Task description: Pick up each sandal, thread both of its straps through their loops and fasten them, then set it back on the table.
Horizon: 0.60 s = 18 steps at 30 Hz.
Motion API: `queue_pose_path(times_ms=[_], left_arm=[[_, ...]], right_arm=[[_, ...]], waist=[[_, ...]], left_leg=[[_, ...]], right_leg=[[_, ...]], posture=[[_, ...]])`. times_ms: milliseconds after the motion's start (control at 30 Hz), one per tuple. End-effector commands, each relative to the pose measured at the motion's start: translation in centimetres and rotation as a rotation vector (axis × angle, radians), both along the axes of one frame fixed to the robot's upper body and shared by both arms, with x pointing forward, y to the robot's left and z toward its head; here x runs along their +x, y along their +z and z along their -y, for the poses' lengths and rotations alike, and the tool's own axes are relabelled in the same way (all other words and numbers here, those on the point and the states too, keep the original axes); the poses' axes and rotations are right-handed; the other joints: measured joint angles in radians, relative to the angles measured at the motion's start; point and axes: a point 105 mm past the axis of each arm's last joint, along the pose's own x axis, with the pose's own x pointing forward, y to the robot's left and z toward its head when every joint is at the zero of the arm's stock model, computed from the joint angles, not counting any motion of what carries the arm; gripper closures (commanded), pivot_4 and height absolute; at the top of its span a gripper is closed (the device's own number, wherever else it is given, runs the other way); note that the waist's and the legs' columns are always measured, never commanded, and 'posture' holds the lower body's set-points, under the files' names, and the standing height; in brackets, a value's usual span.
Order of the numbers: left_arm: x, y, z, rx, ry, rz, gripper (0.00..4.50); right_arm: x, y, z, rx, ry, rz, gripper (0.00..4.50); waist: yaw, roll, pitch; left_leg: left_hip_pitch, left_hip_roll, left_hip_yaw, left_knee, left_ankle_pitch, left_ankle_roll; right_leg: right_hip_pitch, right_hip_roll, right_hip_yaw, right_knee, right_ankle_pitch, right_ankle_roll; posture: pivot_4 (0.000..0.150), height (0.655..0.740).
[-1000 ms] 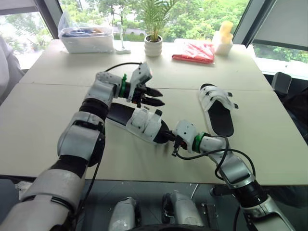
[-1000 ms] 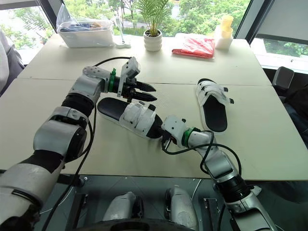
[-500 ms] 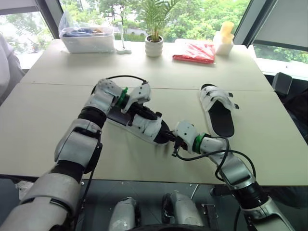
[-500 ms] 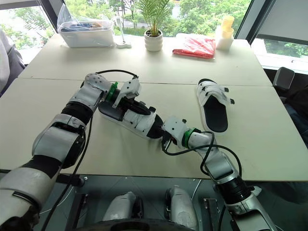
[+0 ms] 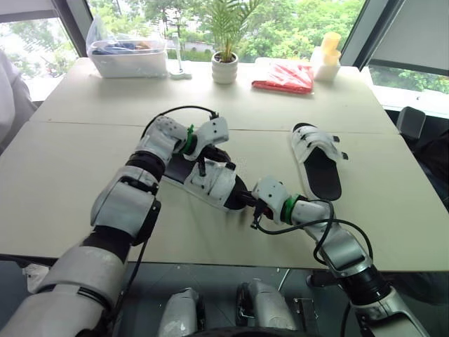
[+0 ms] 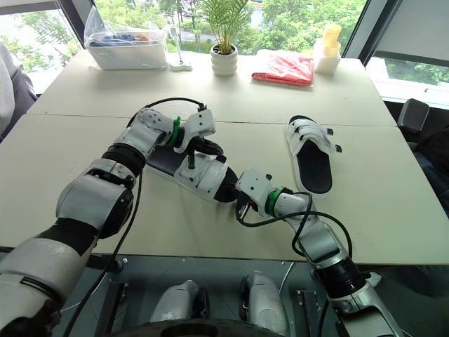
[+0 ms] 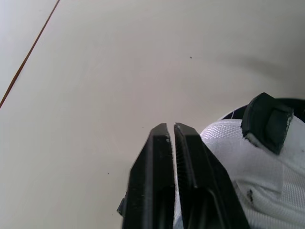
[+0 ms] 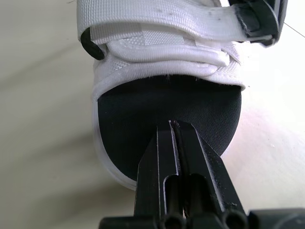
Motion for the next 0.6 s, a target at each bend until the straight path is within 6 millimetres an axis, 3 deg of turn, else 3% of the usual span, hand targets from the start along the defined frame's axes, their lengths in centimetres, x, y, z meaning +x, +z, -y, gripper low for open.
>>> queue_pose_path(times_ms=[33,100,200,267,400,500,600], left_arm=[[-0.9,5.2,-3.1,-0.160,-0.030,-0.125,2.72],[-1.8,5.4,-6.1,-0.151,-0.013,-0.177,1.66],[-2.6,4.7,-8.4,-0.123,0.025,-0.215,0.21],[-3.0,4.0,-9.0,-0.104,0.036,-0.237,0.09],[-4.2,2.7,-8.3,-0.109,0.005,-0.308,0.09],[-4.5,1.4,-7.3,-0.108,-0.011,-0.355,0.09],[-4.8,0.9,-6.5,-0.120,-0.022,-0.399,0.09]], right_arm=[[-2.8,-7.6,1.9,-0.145,-0.040,-0.297,4.50],[-2.9,-7.5,2.0,-0.158,-0.029,-0.284,4.50],[-2.7,-7.0,2.2,-0.176,-0.011,-0.246,4.50],[-2.4,-5.6,2.2,-0.169,0.013,-0.181,4.50],[-2.9,0.5,2.4,-0.018,0.037,-0.071,4.50],[-6.7,4.9,3.4,0.098,0.097,-0.089,4.50],[-9.2,6.6,3.9,0.127,0.110,-0.112,4.50]], waist=[[-0.003,0.000,0.000],[-0.004,0.001,0.000],[-0.002,0.002,-0.001],[0.007,0.001,-0.001],[0.027,0.002,0.002],[0.035,0.009,0.006],[0.031,0.011,0.013]], left_leg=[[0.000,0.000,0.000,0.000,0.000,-0.001],[0.000,0.000,0.000,0.000,0.000,-0.001],[0.001,0.000,0.000,0.000,0.000,-0.001],[0.001,0.000,-0.001,0.000,0.000,-0.001],[-0.006,-0.003,-0.007,0.003,-0.001,0.002],[-0.028,-0.004,-0.020,0.015,-0.001,0.003],[-0.035,-0.007,-0.025,0.017,-0.001,0.003]], right_leg=[[0.000,0.001,0.000,0.000,0.000,0.000],[0.000,0.001,0.000,0.000,0.000,0.000],[0.000,0.001,0.000,0.000,0.000,0.000],[0.001,0.000,0.000,0.000,0.000,0.000],[0.000,-0.001,0.001,-0.001,-0.001,0.001],[-0.012,0.001,0.000,0.001,-0.001,0.002],[-0.015,0.002,-0.001,0.000,0.001,0.005]], posture=[[0.150,0.7288],[0.150,0.7288],[0.150,0.7288],[0.150,0.7288],[0.150,0.7288],[0.150,0.7288],[0.150,0.7288]])
